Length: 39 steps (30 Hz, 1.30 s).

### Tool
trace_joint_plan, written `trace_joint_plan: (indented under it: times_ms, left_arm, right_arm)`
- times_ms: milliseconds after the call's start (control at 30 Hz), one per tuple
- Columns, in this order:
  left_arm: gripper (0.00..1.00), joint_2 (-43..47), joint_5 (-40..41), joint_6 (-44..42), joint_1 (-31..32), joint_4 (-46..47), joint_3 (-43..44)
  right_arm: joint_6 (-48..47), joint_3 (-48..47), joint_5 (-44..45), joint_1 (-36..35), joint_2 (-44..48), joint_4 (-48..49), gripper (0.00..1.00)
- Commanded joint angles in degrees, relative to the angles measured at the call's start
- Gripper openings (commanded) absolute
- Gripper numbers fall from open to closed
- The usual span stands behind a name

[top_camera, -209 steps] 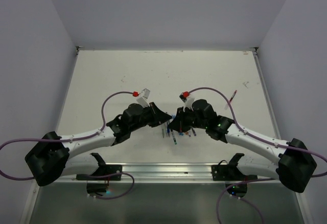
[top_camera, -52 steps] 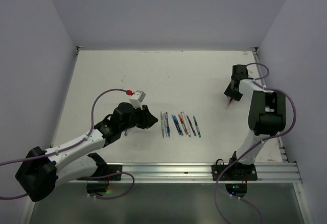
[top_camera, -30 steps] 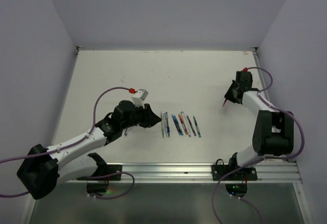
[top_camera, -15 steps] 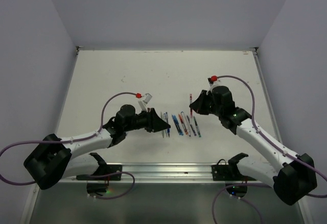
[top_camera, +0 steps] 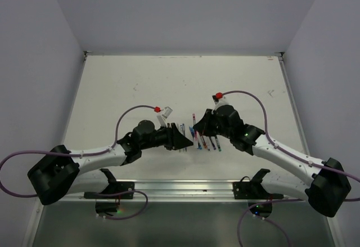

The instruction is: Open the pen caps

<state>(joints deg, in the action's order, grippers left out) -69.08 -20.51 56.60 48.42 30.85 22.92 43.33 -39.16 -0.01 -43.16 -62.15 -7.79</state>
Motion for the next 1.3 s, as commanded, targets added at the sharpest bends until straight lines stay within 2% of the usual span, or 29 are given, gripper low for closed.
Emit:
trace_joint_plan:
  times_ms: [0, 633, 833, 933, 967, 1033, 1200, 1267]
  left_arm:
    - [0.47, -0.62, 3.37, 1.58, 1.41, 3.95, 1.25]
    - [0.44, -7.21, 3.9, 2.46, 2.64, 7.91, 4.42]
    - [0.31, -7.74, 3.37, 2.64, 2.73, 8.08, 4.33]
    - [0.2, -7.65, 2.94, 2.55, 2.73, 8.17, 4.24]
    - [0.09, -7.48, 2.59, 2.55, 2.73, 8.17, 4.15]
    - [0.0, -7.04, 2.58, 2.2, 2.73, 7.74, 3.8]
    - [0.0, -4.75, 3.99, -0.34, 2.73, 2.82, 3.62]
    - [0.0, -4.66, 3.99, -1.75, 2.73, 1.24, 3.89]
  right_arm:
    - [2.98, -1.98, 4.14, -0.88, 0.01, 3.57, 0.0]
    - [4.48, -1.54, 4.76, -2.72, 0.01, 5.07, 0.0]
    - [4.66, -1.63, 5.37, -2.9, -0.08, 5.15, 0.0]
    - [5.01, -1.36, 5.64, -2.9, -0.16, 5.77, 0.0]
    - [5.01, -1.27, 6.07, -2.99, -0.08, 5.77, 0.0]
    - [5.01, -0.84, 6.6, -2.99, 0.62, 5.51, 0.0]
    - [3.08, -0.31, 6.44, -2.99, 1.33, 4.8, 0.0]
    - [1.33, -1.61, 5.2, -2.99, -0.41, 3.76, 0.11]
